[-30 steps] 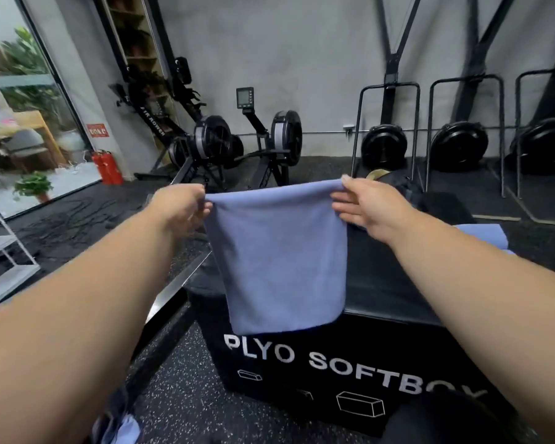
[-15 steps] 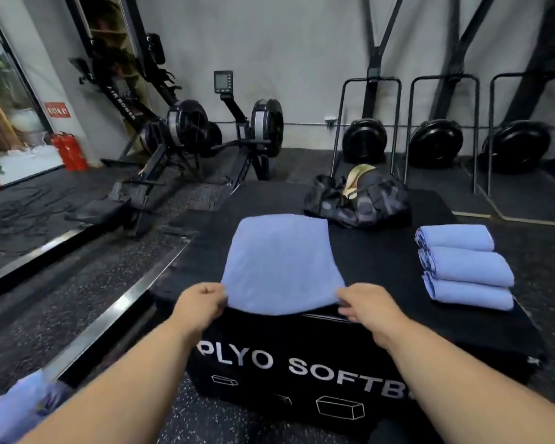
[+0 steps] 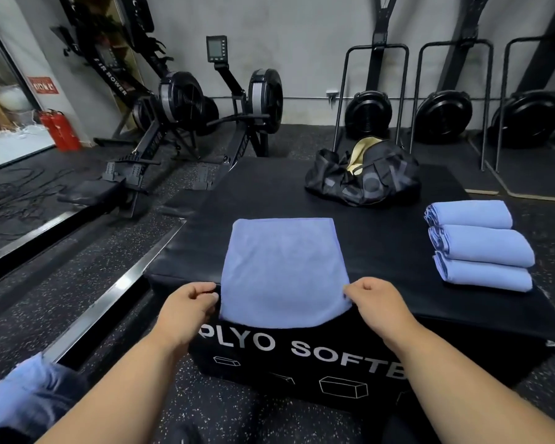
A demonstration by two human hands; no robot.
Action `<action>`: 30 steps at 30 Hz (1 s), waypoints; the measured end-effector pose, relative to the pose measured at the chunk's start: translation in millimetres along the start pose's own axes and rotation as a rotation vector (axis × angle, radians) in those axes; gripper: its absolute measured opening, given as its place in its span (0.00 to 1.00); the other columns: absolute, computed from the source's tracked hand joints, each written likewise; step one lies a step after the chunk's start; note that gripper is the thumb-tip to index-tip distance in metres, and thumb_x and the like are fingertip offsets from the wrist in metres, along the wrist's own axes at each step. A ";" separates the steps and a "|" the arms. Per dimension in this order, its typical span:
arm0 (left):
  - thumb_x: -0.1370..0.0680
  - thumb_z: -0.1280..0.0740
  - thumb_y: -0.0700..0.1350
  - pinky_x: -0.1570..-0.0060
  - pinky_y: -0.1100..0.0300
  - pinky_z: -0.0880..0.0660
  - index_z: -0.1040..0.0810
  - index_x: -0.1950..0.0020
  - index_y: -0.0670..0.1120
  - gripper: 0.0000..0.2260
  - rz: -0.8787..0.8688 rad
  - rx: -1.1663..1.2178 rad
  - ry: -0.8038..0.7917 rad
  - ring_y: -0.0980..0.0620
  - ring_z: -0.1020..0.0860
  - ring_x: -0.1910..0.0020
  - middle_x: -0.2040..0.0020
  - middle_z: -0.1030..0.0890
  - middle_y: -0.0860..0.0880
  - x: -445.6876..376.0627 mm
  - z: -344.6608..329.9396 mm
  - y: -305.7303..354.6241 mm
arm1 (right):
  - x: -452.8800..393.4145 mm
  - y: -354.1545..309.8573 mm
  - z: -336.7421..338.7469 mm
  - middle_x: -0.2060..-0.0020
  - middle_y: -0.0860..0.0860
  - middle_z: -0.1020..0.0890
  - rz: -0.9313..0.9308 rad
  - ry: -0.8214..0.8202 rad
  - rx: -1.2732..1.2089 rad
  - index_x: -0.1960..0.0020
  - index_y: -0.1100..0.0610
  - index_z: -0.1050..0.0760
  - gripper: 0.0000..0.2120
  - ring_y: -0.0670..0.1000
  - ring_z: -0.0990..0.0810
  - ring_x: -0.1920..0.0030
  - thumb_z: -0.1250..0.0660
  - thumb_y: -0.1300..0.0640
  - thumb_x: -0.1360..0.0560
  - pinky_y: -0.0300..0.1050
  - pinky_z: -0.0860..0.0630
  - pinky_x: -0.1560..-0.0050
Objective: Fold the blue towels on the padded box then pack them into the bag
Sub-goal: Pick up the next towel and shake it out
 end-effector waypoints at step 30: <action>0.23 0.26 0.51 0.50 0.53 0.20 0.17 0.55 0.54 0.03 -0.277 -0.448 0.062 0.54 0.17 0.54 0.57 0.14 0.59 -234.2 -81.5 52.0 | -255.2 -42.8 -32.0 0.60 0.44 0.18 0.196 0.051 0.423 0.54 0.46 0.21 0.05 0.47 0.19 0.57 0.28 0.45 0.24 0.46 0.26 0.59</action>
Point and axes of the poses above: each hand's wrist, its own x-axis away from the middle knuckle, its own z-axis out of the back of the hand, y = z × x, the point moved 6 cm from there along -x, towards the middle knuckle
